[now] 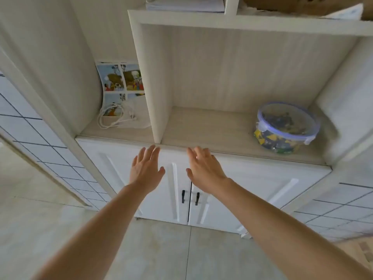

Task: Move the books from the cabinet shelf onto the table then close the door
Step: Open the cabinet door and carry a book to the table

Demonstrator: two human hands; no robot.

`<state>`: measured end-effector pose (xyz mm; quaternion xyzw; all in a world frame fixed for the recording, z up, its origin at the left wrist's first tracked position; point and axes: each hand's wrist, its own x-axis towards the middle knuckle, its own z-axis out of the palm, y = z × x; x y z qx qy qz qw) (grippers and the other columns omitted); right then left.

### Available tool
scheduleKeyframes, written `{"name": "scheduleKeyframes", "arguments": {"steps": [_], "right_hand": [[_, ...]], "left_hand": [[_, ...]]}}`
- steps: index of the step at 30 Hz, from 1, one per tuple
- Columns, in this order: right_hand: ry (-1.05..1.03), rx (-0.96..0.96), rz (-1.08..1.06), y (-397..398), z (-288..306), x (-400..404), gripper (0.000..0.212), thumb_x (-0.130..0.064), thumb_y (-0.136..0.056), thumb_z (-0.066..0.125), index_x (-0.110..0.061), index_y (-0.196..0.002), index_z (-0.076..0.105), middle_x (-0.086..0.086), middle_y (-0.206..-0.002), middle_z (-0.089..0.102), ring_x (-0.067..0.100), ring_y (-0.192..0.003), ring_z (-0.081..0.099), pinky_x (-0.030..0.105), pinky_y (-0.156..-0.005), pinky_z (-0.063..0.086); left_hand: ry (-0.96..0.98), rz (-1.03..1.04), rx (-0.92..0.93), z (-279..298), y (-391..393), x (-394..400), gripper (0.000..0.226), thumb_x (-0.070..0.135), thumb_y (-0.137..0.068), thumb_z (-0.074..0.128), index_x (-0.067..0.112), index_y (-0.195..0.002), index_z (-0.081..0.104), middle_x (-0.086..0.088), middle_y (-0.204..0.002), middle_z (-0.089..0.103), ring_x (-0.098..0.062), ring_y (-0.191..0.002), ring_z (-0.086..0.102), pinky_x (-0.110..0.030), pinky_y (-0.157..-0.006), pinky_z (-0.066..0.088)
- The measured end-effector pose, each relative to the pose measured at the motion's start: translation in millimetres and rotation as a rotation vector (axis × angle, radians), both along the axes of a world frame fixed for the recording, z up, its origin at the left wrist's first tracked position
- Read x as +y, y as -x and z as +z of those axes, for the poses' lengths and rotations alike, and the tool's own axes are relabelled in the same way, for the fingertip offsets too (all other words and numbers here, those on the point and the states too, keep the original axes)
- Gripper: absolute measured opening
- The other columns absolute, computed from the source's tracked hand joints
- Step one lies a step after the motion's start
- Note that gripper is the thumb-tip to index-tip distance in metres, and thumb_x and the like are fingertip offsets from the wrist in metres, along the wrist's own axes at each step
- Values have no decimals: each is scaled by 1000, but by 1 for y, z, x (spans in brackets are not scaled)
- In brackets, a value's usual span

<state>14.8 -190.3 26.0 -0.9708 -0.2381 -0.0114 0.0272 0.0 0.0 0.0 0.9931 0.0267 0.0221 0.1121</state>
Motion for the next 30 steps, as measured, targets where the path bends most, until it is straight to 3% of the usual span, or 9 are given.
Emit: {"name": "scheduleKeyframes", "arguments": {"steps": [3, 6, 10, 14, 19, 22, 24, 27, 30], "right_hand": [[32, -41, 16, -20, -12, 8, 58, -19, -87, 54, -1, -138, 33, 17, -126, 43, 35, -104, 46, 39, -81, 45], [78, -39, 57, -30, -22, 12, 60, -13, -84, 55, 2, -139, 34, 15, -134, 39, 37, -113, 42, 40, -93, 42], [76, -19, 76, -32, -26, 10, 68, -9, -83, 53, 5, -144, 25, 16, -146, 28, 44, -134, 23, 45, -116, 18], [45, 35, 83, -30, -25, 8, 71, -8, -83, 52, 4, -146, 21, 15, -152, 20, 44, -141, 9, 46, -118, 11], [-8, 39, 63, -19, -31, 8, 80, -10, -75, 63, 1, -145, 26, 12, -150, 28, 39, -137, 21, 44, -110, 25], [-36, 81, 76, -7, -29, 11, 78, -9, -77, 59, 4, -145, 24, 16, -146, 32, 37, -134, 28, 42, -107, 31], [-75, 87, 88, 2, -25, 15, 65, -6, -77, 56, 5, -137, 34, 17, -132, 43, 35, -120, 42, 38, -92, 42], [-160, 43, 106, 12, -17, 21, 33, -13, -83, 55, 1, -113, 50, 16, -103, 57, 32, -96, 54, 34, -68, 43], [-212, 47, 86, 21, -6, 29, 32, -30, -94, 51, -1, -106, 50, 14, -87, 61, 28, -79, 55, 31, -57, 40]], "left_hand": [[-11, 31, -10, -11, -19, 4, 70, 35, -95, 51, 22, -153, 13, 1, -162, 11, -28, -149, 6, -48, -120, 13], [-28, 13, -2, -25, -25, 8, 73, 35, -95, 50, 27, -154, 7, 4, -163, 5, -27, -150, 1, -49, -120, 7], [-32, 8, -59, -37, -23, 12, 77, 31, -93, 55, 33, -153, 7, 7, -162, 6, -24, -150, 0, -50, -119, 8], [-24, 18, -82, -40, -23, 9, 75, 32, -93, 55, 33, -153, 10, 6, -162, 9, -23, -150, 0, -50, -119, 8], [-49, -1, -95, -42, -14, 15, 69, 37, -95, 49, 33, -153, 13, 5, -162, 12, -22, -150, 2, -51, -120, 10], [-37, -28, -95, -41, -5, 19, 66, 38, -96, 48, 32, -153, 15, 4, -161, 15, -22, -150, 3, -52, -120, 12], [-44, -56, -87, -39, 2, 24, 65, 39, -96, 47, 31, -153, 16, 3, -161, 17, -21, -150, 3, -52, -120, 13], [-59, -86, -85, -40, 19, 30, 63, 43, -96, 42, 30, -152, 18, 3, -161, 18, -21, -150, 3, -52, -119, 14], [-51, -86, -134, -40, 37, 32, 55, 44, -98, 36, 26, -149, 28, 1, -158, 26, -23, -149, 9, -52, -119, 16]]}}
